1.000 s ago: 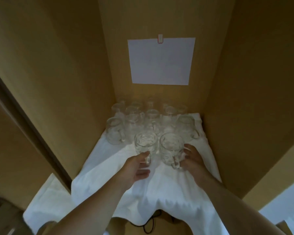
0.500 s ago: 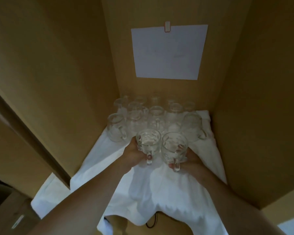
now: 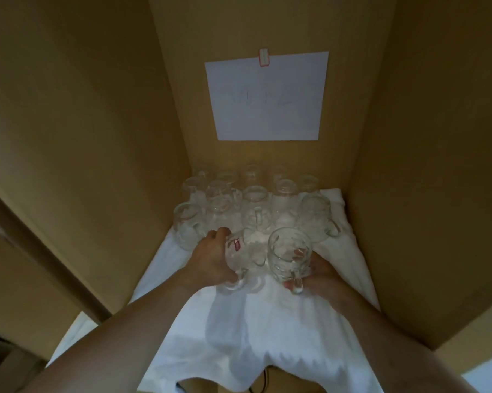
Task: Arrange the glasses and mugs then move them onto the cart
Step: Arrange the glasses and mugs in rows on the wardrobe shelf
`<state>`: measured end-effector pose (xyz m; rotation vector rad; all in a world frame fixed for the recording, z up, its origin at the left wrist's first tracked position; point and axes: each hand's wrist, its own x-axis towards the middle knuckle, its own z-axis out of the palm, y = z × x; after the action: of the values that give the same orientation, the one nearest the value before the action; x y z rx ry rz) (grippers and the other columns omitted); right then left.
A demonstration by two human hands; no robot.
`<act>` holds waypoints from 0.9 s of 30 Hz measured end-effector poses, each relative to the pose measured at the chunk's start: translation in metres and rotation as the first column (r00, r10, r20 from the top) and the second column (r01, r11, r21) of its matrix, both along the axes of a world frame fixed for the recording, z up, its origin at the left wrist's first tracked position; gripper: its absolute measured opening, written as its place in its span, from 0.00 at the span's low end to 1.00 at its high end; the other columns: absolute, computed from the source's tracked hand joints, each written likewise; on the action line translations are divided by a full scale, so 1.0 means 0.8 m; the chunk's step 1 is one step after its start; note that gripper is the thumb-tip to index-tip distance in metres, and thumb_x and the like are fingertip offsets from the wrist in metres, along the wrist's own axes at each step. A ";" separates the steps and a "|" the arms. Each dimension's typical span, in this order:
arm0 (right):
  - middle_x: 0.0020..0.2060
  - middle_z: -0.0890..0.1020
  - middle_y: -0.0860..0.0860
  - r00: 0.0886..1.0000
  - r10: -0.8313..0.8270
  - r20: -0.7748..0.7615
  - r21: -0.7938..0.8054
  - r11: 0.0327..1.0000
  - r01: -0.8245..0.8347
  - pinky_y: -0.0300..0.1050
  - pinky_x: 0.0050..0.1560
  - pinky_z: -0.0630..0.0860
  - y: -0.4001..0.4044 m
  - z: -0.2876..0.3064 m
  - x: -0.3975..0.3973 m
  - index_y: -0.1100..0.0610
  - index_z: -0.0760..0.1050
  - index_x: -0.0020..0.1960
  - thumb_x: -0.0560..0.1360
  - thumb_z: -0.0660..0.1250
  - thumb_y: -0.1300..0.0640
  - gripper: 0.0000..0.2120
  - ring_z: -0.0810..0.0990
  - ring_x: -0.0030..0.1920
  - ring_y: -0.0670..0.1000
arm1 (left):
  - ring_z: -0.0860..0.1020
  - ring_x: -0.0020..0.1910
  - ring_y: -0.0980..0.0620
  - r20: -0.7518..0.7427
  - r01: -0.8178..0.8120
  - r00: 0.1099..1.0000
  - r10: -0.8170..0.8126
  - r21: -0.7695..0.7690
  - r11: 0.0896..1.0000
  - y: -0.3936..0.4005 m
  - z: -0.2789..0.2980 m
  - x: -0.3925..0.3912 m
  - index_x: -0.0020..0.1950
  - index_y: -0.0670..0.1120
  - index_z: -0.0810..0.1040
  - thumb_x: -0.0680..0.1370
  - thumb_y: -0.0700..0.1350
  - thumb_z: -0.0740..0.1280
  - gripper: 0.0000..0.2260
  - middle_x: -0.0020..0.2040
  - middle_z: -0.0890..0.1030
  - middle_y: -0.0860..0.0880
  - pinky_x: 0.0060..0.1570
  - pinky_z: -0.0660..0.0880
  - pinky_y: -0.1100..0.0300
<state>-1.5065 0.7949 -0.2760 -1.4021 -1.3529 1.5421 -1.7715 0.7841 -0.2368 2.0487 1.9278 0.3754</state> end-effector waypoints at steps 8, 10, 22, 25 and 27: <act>0.42 0.82 0.41 0.999 -0.044 0.020 0.049 0.998 0.043 0.27 0.37 0.75 -0.004 -0.005 -0.004 0.47 0.78 0.47 0.61 0.82 0.72 0.26 0.79 0.39 0.36 | 0.68 0.61 0.42 -0.308 0.103 0.946 -0.103 -0.018 0.995 0.007 0.027 0.009 0.70 0.51 0.67 0.62 0.46 0.78 0.39 0.63 0.67 0.46 0.51 0.78 0.46; 0.40 0.82 0.40 0.999 -0.050 0.014 0.050 0.998 0.049 0.26 0.35 0.73 -0.004 -0.007 -0.003 0.47 0.78 0.46 0.61 0.81 0.73 0.26 0.81 0.36 0.34 | 0.64 0.65 0.41 -0.448 0.113 0.887 -0.113 -0.027 0.993 0.010 0.040 0.022 0.71 0.52 0.68 0.66 0.43 0.75 0.35 0.64 0.65 0.46 0.55 0.75 0.42; 0.50 0.85 0.49 0.995 -0.077 0.064 -0.006 0.997 0.077 0.52 0.59 0.81 -0.001 -0.014 -0.003 0.50 0.81 0.54 0.50 0.87 0.62 0.34 0.84 0.53 0.51 | 0.56 0.74 0.41 -0.455 0.094 0.877 -0.152 -0.149 0.984 0.033 0.028 0.072 0.76 0.53 0.62 0.73 0.52 0.70 0.33 0.74 0.59 0.47 0.68 0.62 0.37; 0.51 0.85 0.49 0.997 -0.067 0.049 0.002 0.998 0.067 0.44 0.55 0.81 0.000 -0.013 -0.003 0.51 0.79 0.55 0.57 0.84 0.69 0.31 0.84 0.51 0.48 | 0.55 0.75 0.41 -0.214 0.074 0.968 -0.131 -0.255 0.964 0.048 0.050 0.064 0.77 0.54 0.61 0.73 0.45 0.70 0.34 0.75 0.57 0.49 0.69 0.65 0.39; 0.50 0.86 0.51 0.997 -0.066 0.026 0.006 0.998 0.066 0.41 0.49 0.81 -0.002 -0.013 -0.001 0.53 0.80 0.55 0.59 0.83 0.71 0.29 0.85 0.50 0.49 | 0.58 0.75 0.42 -0.165 0.159 0.959 -0.229 -0.353 0.922 0.059 0.066 0.051 0.78 0.53 0.62 0.73 0.41 0.73 0.36 0.76 0.58 0.48 0.69 0.69 0.45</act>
<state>-1.5070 0.7936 -0.2866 -1.4534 -1.3122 1.4811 -1.7310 0.8309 -0.1837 2.0813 1.7247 -0.2087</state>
